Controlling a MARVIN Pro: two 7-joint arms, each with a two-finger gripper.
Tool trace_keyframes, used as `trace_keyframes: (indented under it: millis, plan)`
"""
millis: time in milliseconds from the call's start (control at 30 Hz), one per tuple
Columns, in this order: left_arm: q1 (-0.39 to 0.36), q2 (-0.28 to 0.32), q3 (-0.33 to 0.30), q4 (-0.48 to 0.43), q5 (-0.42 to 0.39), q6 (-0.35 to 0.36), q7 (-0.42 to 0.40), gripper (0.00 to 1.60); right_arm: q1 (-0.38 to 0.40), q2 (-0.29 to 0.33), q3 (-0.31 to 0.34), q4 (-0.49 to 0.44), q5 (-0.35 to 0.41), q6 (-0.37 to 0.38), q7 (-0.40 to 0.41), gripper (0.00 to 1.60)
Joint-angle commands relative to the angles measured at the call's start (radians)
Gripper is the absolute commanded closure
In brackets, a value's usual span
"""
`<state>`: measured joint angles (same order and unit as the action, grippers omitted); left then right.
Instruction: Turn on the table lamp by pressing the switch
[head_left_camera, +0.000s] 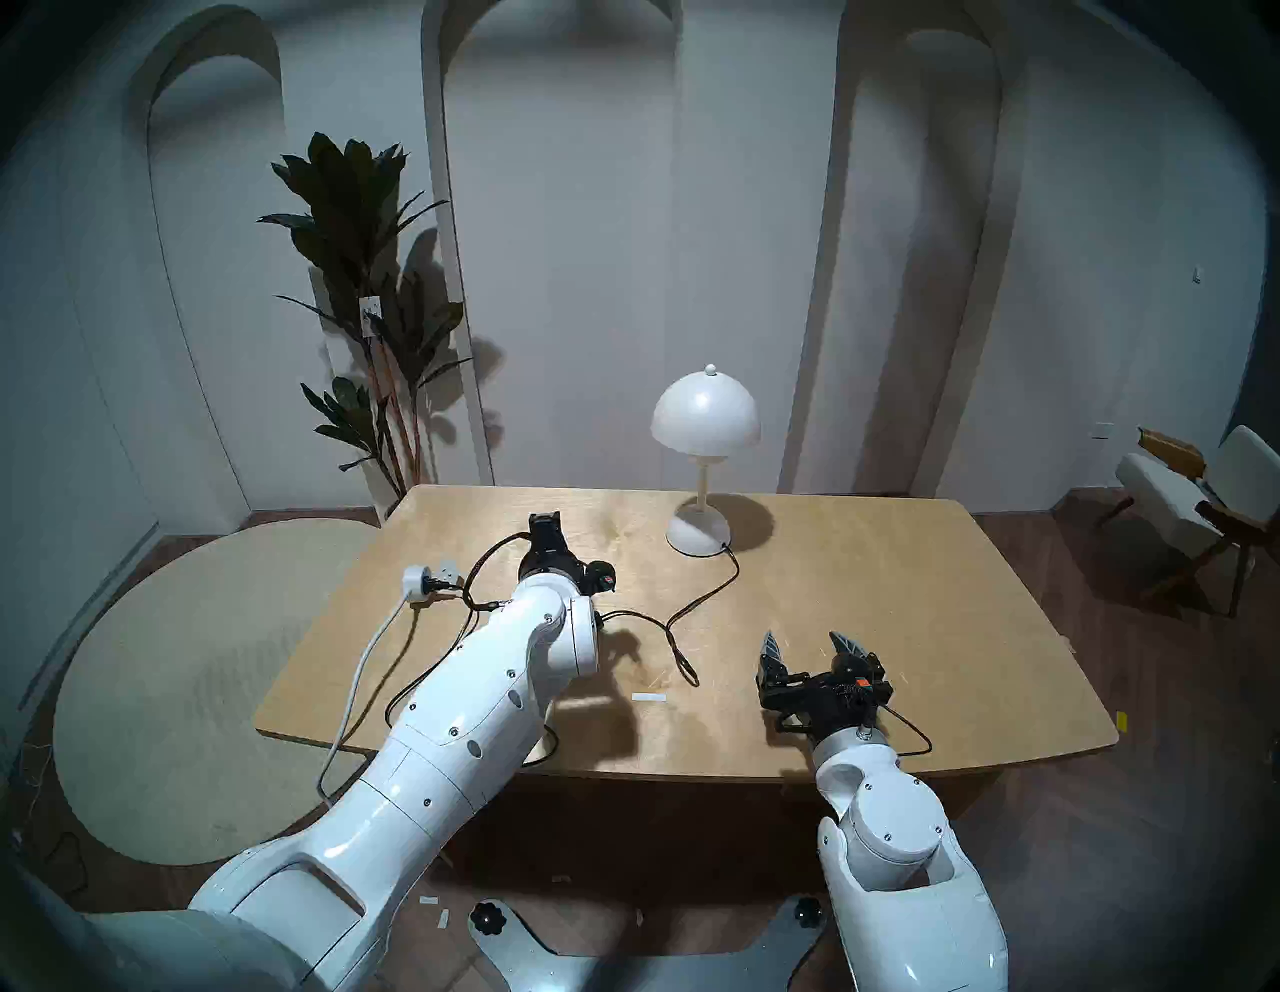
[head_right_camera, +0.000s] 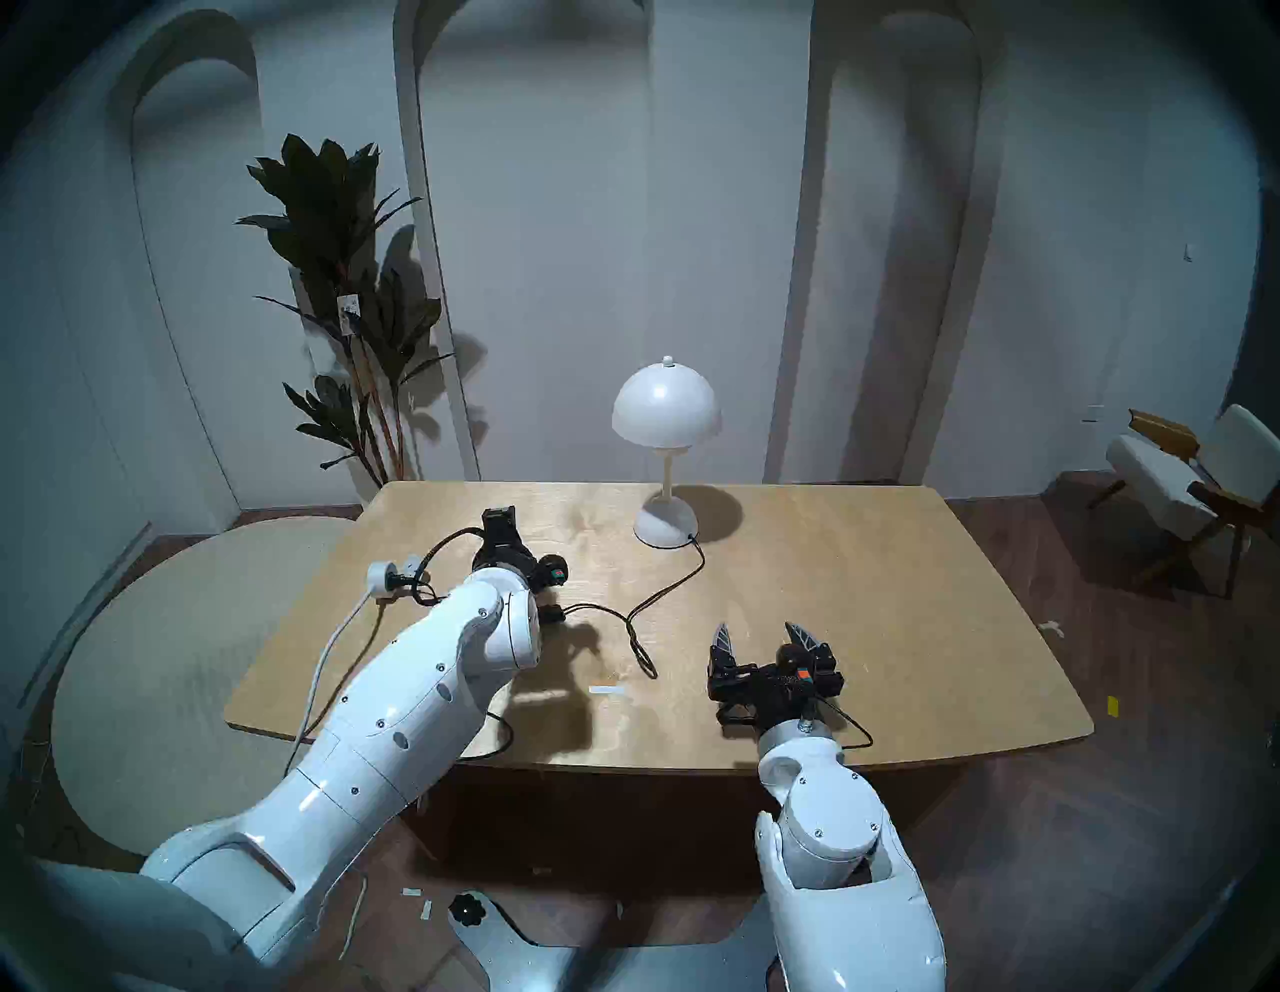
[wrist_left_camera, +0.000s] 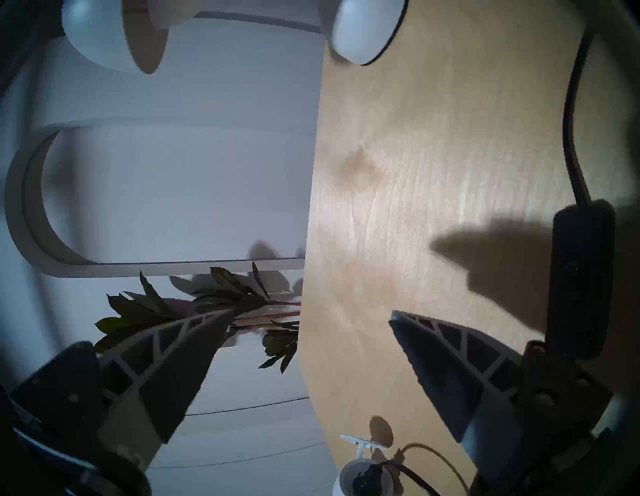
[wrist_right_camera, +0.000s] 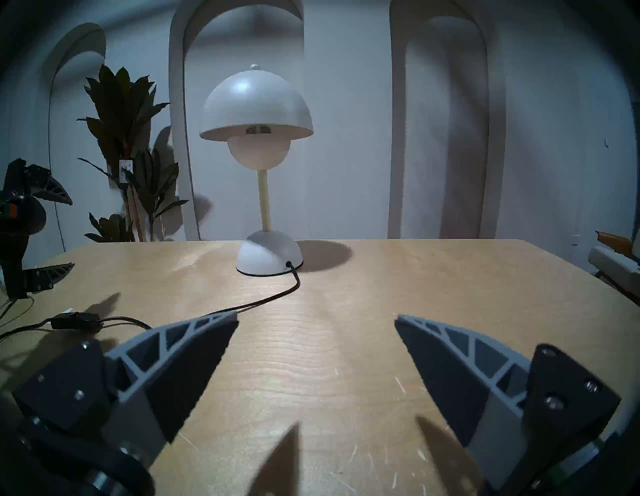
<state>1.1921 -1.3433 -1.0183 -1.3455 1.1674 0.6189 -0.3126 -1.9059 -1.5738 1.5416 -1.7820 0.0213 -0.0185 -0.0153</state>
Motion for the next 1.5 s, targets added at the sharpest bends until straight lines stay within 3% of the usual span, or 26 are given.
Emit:
trace_keyframes:
  millis: [0,300,933,1467]
  plan:
    - [-0.023,-0.025,-0.003,0.028,0.0,-0.008,0.042,0.0,0.03,-0.022,0.052,-0.04,0.034,-0.021,-0.033,0.0]
    - [-0.025,-0.038,-0.017,0.098,-0.011,-0.035,0.082,0.0,0.08,0.001,0.143,-0.068,0.074,-0.004,-0.048,0.0]
    - [-0.063,-0.079,-0.025,0.199,-0.011,-0.057,0.149,0.0,0.079,0.006,0.146,-0.073,0.091,0.027,-0.059,0.0]
    - [-0.051,0.003,-0.024,0.043,0.036,-0.009,0.05,0.0,0.079,0.011,0.143,-0.072,0.097,0.027,-0.062,0.0]
